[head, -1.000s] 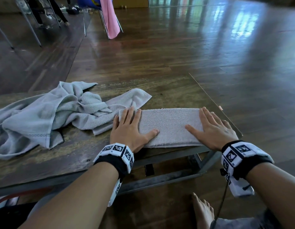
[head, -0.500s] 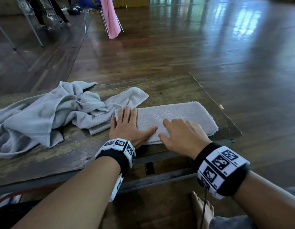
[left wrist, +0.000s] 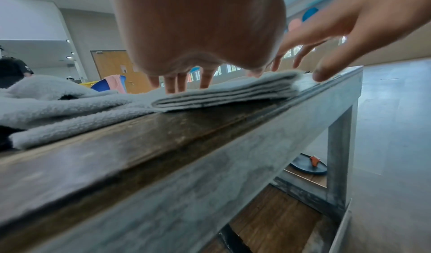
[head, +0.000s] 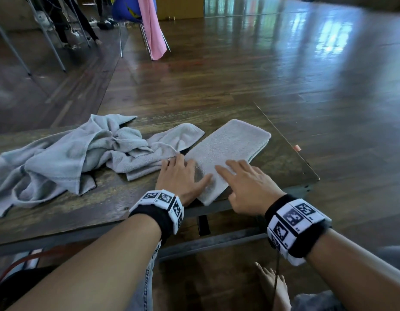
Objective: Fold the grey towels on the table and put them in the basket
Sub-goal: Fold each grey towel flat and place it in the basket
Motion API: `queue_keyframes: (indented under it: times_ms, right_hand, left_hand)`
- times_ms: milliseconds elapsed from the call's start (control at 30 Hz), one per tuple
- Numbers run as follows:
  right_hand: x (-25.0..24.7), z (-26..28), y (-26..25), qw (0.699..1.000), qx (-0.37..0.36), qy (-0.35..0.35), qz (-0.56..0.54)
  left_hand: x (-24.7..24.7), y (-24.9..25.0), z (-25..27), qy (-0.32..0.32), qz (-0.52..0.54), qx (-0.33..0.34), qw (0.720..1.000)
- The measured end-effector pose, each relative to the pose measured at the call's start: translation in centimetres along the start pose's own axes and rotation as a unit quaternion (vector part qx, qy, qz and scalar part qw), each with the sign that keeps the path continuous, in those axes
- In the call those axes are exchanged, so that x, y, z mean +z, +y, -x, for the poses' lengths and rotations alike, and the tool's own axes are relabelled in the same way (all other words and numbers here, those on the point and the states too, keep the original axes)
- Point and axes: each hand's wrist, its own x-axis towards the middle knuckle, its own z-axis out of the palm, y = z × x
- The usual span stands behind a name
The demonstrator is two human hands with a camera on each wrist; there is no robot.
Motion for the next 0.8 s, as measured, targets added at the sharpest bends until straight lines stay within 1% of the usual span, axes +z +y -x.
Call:
queue_keyframes:
  times_ms: [67,100,233,300,367,433,500,533,600,667,700,733,800]
  right_hand:
    - [0.4,0.2,0.3,1.000,0.001,-0.001,0.009]
    - [0.5,0.4,0.5,1.000,0.002,0.002,0.015]
    - [1.1,1.2,1.8,0.999,-0.003,-0.019,0.050]
    - [1.6,1.7,1.8,0.998,-0.019,0.015,0.057]
    - [2.0,2.1,1.8,0.996,-0.026,0.074,0.038]
    - [1.9,2.4,2.2,0.991,-0.032,0.126,-0.018]
    - [1.7,2.8,2.8,0.983,-0.040,0.142,-0.110]
    - [1.5,2.8,3.0,0.975,-0.036,0.143,-0.169]
    - [0.9,2.8,3.5,0.942,0.001,0.165,-0.292]
    - [0.2,2.8,3.9,0.907,0.056,0.210,-0.359]
    - [-0.2,2.8,4.0,0.889,0.073,0.229,-0.390]
    - [-0.6,2.8,4.0,0.871,0.082,0.243,-0.419]
    - [-1.1,2.6,4.3,0.845,0.104,0.256,-0.459]
  left_hand:
    - [-0.2,0.4,0.6,0.009,0.028,0.014,0.999]
    - [-0.3,0.5,0.9,0.005,0.057,0.011,0.998]
    - [-0.9,0.8,1.3,-0.024,0.199,-0.049,0.978]
    - [-1.0,0.9,1.2,-0.003,0.231,-0.066,0.971]
    - [-1.1,0.9,1.1,0.020,0.265,-0.061,0.962]
    - [-1.2,0.6,0.9,0.016,0.311,-0.063,0.948]
    - [-1.3,-0.2,0.9,0.016,0.346,-0.066,0.936]
    - [-1.6,-0.5,1.2,0.017,0.350,-0.057,0.935]
    - [-2.1,-0.8,1.5,0.001,0.346,0.012,0.938]
    - [-2.3,-0.4,1.5,-0.022,0.335,0.086,0.938]
    - [-2.3,-0.1,1.5,-0.029,0.357,0.096,0.929]
    - [-2.5,0.5,1.4,-0.027,0.406,0.079,0.910]
    - [-2.9,1.8,0.8,-0.005,0.501,0.010,0.866]
